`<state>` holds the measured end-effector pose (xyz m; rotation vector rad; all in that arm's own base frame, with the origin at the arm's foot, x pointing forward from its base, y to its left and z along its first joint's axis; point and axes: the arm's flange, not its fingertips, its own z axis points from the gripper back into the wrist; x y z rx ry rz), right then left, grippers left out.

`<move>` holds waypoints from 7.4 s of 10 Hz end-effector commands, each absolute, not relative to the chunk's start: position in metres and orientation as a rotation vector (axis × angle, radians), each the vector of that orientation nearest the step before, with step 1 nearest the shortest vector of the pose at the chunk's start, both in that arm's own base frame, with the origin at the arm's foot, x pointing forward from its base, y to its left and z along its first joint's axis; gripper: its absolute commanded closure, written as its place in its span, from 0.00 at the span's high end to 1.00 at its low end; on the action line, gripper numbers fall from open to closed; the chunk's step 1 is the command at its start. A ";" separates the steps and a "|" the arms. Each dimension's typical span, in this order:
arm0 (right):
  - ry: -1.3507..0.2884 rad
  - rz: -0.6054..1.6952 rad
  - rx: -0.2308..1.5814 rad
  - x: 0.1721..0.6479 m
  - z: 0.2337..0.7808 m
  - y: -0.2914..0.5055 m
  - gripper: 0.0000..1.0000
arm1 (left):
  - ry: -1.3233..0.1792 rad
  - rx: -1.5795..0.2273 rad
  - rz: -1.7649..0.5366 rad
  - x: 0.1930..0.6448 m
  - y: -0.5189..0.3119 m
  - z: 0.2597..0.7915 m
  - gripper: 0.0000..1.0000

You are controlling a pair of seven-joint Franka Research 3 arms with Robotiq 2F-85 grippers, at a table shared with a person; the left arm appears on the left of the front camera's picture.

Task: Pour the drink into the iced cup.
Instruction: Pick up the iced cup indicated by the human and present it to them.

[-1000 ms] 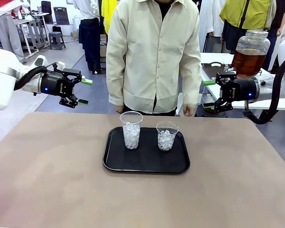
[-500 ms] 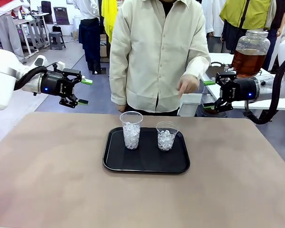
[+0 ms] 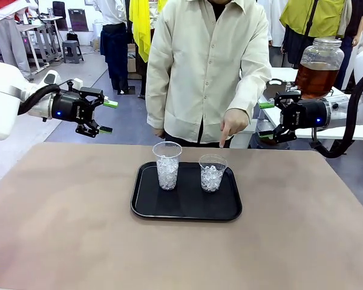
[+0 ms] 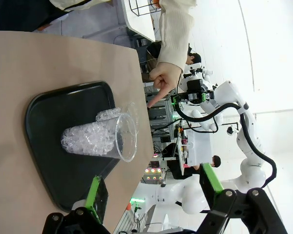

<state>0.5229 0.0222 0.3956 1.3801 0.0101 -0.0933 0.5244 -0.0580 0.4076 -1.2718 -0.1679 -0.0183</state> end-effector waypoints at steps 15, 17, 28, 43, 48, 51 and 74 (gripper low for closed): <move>-0.403 0.600 1.305 0.503 0.375 0.024 1.00 | -0.170 -1.273 -0.021 0.524 -0.058 0.408 1.00; -0.320 0.496 1.250 0.501 0.378 0.021 1.00 | -0.170 -1.273 -0.021 0.524 -0.058 0.408 1.00; -0.893 0.976 1.089 0.490 0.314 0.020 1.00 | -0.170 -1.273 -0.021 0.524 -0.058 0.408 1.00; -1.062 1.234 1.092 0.494 0.254 0.042 1.00 | -0.170 -1.273 -0.021 0.524 -0.058 0.408 1.00; -1.122 1.177 1.107 0.500 0.222 0.060 1.00 | -0.170 -1.273 -0.021 0.524 -0.058 0.408 1.00; -1.132 1.130 1.083 0.511 0.211 0.071 1.00 | -0.170 -1.273 -0.021 0.524 -0.058 0.408 1.00; -0.945 1.145 1.230 0.528 0.189 0.162 1.00 | -0.170 -1.273 -0.021 0.524 -0.058 0.408 1.00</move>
